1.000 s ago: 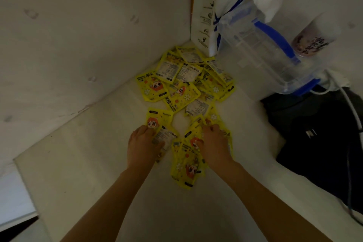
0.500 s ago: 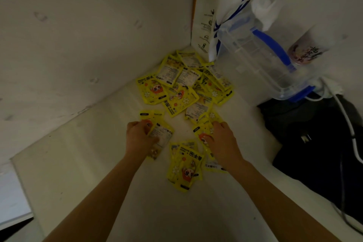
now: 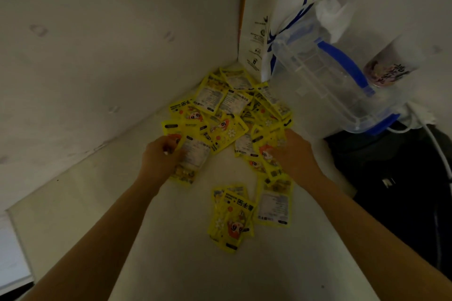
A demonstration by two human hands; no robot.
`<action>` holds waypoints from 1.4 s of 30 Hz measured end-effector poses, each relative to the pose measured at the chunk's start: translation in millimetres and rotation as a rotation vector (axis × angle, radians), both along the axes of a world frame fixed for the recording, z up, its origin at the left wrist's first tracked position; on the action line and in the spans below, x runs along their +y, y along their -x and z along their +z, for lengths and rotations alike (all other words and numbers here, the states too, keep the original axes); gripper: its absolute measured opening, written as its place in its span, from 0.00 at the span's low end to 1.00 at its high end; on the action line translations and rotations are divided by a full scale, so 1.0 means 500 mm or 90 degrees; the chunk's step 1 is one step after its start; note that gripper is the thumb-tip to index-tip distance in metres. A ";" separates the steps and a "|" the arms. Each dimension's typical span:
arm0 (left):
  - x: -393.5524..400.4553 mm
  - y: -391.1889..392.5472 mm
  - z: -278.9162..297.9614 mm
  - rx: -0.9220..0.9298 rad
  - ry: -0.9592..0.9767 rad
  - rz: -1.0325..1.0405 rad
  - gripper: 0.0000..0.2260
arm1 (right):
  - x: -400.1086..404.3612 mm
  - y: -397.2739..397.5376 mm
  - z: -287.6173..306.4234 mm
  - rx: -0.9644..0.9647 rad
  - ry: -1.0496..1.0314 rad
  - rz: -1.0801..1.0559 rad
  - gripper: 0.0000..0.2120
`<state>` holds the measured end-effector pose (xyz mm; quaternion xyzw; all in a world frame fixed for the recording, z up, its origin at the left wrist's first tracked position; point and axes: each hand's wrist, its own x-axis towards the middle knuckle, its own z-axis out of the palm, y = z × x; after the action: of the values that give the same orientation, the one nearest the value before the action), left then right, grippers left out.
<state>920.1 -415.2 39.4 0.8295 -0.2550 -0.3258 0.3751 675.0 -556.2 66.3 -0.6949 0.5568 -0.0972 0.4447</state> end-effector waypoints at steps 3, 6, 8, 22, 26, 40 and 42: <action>-0.064 -0.023 0.017 -0.023 0.041 -0.030 0.14 | -0.064 -0.030 0.032 -0.063 0.044 -0.034 0.07; -0.142 -0.034 0.022 -0.053 0.039 -0.066 0.13 | -0.128 -0.074 0.043 -0.074 0.088 -0.032 0.09; -0.197 -0.030 0.024 -0.082 0.045 -0.094 0.12 | -0.164 -0.102 0.031 -0.052 0.106 -0.015 0.14; -0.240 -0.023 -0.061 -0.194 -0.016 -0.204 0.08 | -0.176 -0.126 -0.045 0.100 0.069 0.101 0.17; -0.181 -0.012 -0.063 -0.219 -0.038 -0.220 0.07 | -0.123 -0.117 -0.046 0.094 0.076 0.126 0.12; -0.051 -0.001 -0.031 -0.216 -0.095 -0.194 0.08 | -0.016 -0.059 -0.080 0.073 -0.047 0.111 0.32; -0.049 -0.003 -0.031 -0.226 -0.102 -0.191 0.07 | -0.020 -0.060 -0.066 0.062 -0.076 0.111 0.27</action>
<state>921.7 -439.6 23.9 0.8539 -0.4105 -0.2457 0.2050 704.8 -566.1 33.3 -0.7170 0.5198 0.0092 0.4644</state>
